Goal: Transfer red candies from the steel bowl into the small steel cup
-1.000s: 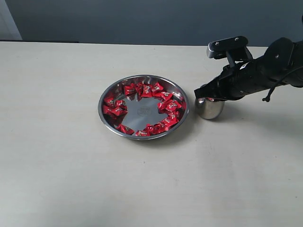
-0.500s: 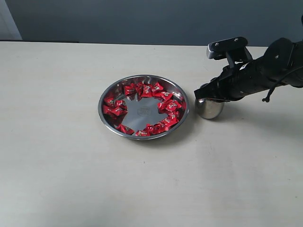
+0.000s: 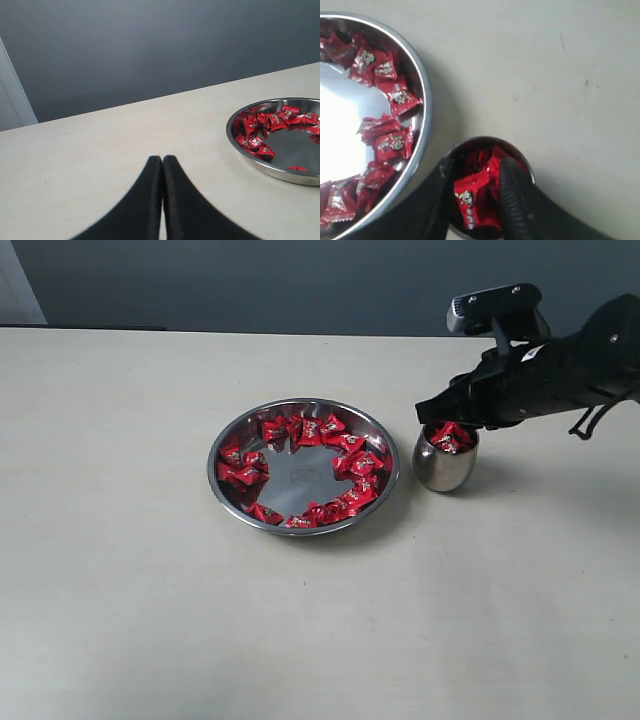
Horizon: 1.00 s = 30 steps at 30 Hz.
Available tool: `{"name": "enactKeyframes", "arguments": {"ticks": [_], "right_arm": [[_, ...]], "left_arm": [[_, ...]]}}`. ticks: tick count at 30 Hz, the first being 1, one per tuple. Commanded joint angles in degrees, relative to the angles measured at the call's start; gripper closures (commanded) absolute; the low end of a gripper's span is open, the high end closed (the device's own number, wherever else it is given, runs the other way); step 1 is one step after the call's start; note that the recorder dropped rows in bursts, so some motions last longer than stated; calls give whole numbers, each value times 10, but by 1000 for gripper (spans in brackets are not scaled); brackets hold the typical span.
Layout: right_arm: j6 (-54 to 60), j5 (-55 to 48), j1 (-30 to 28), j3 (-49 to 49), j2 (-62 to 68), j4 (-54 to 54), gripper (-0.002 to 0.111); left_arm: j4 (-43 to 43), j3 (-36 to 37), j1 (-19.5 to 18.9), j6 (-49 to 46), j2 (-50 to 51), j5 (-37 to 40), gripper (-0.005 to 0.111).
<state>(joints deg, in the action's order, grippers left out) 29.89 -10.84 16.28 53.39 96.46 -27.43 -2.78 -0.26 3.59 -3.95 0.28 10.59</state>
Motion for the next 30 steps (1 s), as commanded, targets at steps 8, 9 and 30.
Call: {"name": "enactKeyframes", "arguments": {"ticks": [8, 9, 30], "right_arm": [[5, -5, 23, 1, -27, -92, 77], [7, -5, 36, 1, -27, -91, 77], [62, -76, 198, 260, 196, -106, 77]], "left_arm": [[3, 3, 0, 1, -3, -2, 105], [3, 3, 0, 1, -3, -2, 105], [2, 3, 0, 1, -3, -3, 105]]}}
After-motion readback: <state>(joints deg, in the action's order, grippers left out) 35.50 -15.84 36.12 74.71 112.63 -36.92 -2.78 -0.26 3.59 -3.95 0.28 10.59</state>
